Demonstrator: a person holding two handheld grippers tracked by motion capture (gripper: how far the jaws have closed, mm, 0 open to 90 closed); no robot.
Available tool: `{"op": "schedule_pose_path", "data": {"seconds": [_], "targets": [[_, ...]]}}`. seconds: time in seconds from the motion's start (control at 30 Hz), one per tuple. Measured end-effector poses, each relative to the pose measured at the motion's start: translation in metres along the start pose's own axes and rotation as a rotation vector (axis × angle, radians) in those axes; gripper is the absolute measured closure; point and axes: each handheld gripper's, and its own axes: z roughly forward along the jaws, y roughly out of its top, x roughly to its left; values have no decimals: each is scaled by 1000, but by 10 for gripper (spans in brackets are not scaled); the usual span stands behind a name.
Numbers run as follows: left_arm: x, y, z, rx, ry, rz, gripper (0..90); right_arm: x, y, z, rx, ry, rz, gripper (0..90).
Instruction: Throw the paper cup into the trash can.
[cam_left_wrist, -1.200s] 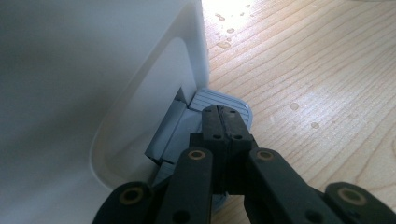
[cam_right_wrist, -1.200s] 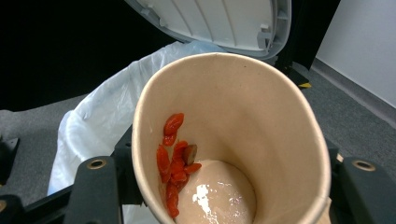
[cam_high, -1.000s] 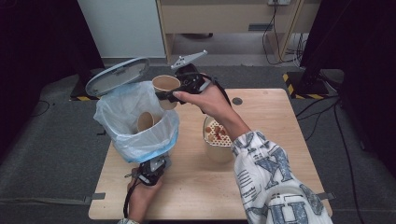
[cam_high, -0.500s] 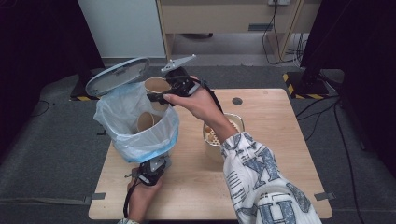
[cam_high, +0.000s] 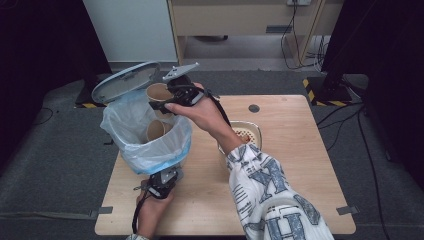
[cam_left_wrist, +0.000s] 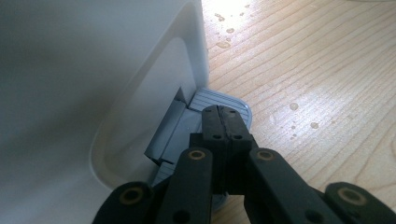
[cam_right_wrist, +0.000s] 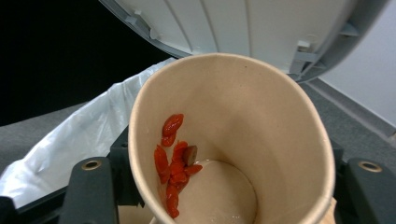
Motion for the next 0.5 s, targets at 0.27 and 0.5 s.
{"op": "schedule_pose_path", "data": {"seconds": [0.27,0.5], "targets": [[0,0,0,-1,-1,1,890,4,-4,4,-19,-59,-44,142],[0,0,0,-1,1,1,890,0,-8,-5,-15,-53,-40,169]]}}
